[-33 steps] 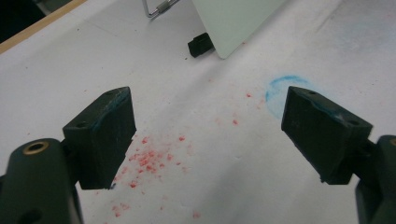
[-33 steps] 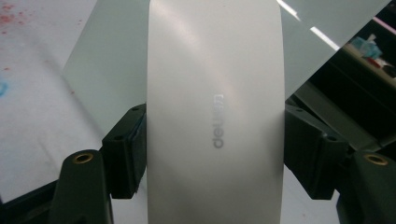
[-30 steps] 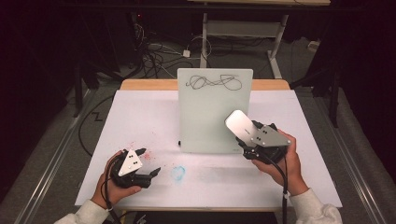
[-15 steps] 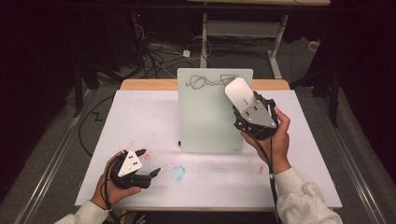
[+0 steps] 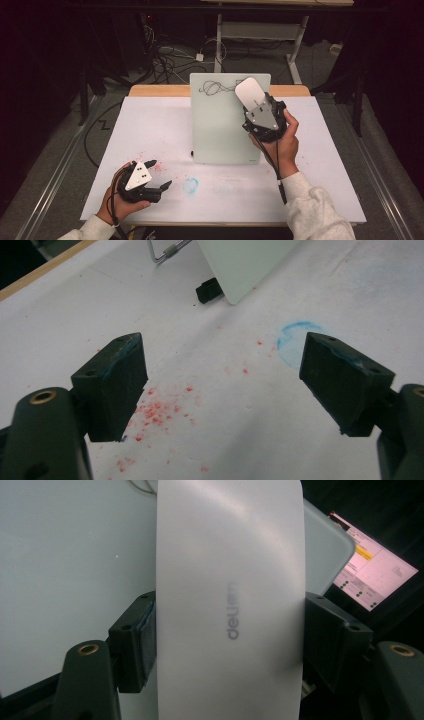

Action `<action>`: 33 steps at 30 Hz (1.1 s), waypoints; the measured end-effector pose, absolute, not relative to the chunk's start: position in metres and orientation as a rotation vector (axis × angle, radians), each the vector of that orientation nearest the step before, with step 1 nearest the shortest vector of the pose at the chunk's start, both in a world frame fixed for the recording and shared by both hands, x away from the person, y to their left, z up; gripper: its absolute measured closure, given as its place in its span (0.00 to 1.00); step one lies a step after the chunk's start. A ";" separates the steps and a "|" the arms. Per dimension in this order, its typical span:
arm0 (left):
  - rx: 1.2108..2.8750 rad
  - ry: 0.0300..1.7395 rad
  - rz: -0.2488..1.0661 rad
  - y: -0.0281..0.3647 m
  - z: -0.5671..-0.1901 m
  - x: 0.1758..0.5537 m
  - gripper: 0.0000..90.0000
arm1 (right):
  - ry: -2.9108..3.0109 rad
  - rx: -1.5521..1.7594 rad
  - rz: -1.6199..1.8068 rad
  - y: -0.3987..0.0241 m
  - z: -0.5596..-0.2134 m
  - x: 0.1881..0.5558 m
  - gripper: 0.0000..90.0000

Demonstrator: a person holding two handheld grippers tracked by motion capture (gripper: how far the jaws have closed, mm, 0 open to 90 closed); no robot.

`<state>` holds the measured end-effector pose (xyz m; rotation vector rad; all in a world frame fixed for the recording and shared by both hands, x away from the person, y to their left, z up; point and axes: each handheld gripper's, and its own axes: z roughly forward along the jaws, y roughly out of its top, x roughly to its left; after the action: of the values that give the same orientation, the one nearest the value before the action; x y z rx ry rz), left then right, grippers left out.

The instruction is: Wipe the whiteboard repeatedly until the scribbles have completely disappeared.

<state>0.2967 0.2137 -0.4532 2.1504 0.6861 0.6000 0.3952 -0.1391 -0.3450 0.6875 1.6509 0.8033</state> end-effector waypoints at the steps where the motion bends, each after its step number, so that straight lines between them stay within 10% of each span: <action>1: 2.149 0.685 0.599 0.214 -0.453 0.297 0.20 | 1.655 0.680 0.799 -0.138 -0.347 0.394 0.35; 33: 2.153 0.672 0.589 0.212 -0.453 0.295 0.20 | 1.669 0.665 0.767 -0.124 -0.364 0.387 0.35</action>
<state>0.2949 0.2121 -0.4530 2.1535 0.6718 0.5887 0.3868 -0.1244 -0.3644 0.6654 1.6692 0.7668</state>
